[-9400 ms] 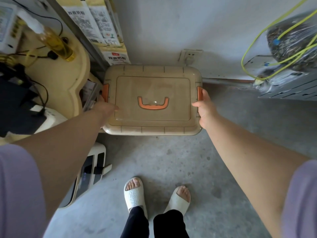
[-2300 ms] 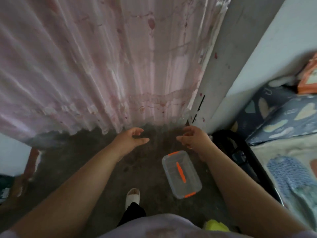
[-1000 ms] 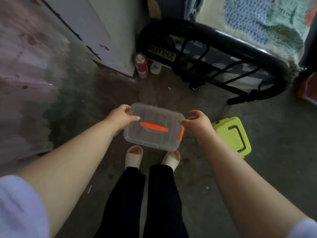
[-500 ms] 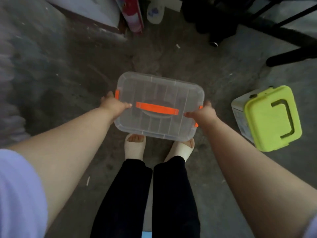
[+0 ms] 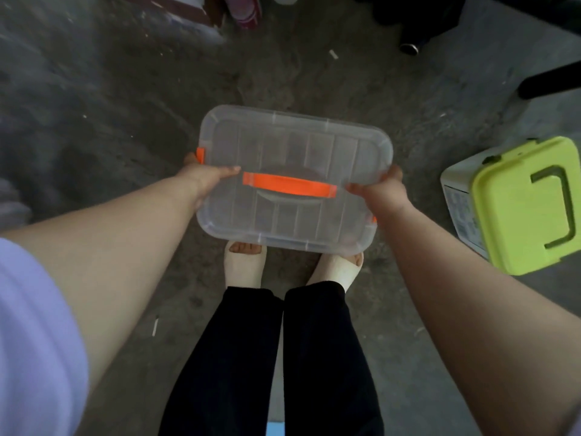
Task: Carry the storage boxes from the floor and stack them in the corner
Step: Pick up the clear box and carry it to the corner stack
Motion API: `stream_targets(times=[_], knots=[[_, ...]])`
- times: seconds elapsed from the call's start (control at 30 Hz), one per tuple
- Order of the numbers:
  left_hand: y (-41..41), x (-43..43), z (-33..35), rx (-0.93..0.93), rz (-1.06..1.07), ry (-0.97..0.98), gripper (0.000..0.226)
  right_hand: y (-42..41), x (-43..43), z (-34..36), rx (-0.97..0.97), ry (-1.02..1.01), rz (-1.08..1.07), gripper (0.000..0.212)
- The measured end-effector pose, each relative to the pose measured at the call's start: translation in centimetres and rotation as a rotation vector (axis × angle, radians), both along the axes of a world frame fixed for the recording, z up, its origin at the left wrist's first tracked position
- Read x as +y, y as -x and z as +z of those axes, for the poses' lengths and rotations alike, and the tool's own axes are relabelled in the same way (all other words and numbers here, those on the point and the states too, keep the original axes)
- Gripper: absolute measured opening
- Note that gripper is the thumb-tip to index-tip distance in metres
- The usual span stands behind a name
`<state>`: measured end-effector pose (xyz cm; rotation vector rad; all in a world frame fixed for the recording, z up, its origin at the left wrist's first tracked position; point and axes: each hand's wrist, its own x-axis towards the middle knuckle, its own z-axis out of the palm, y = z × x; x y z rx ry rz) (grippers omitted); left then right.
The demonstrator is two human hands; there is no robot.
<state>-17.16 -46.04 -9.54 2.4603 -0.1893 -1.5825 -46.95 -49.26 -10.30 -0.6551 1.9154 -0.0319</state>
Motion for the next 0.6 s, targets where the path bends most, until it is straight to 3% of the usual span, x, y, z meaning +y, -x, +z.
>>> stream_targets(times=[0.27,0.6], knots=[[-0.2,-1.0,9.7,-0.147,-0.137,0.089,0.097,0.3,-2.1,10.1,0.058,0.166,0.032,0.097],[1.0,-3.4,29.8,-0.252,-0.274,0.227,0.096,1.8,-4.2,30.9,0.068,0.341,0.015,0.092]])
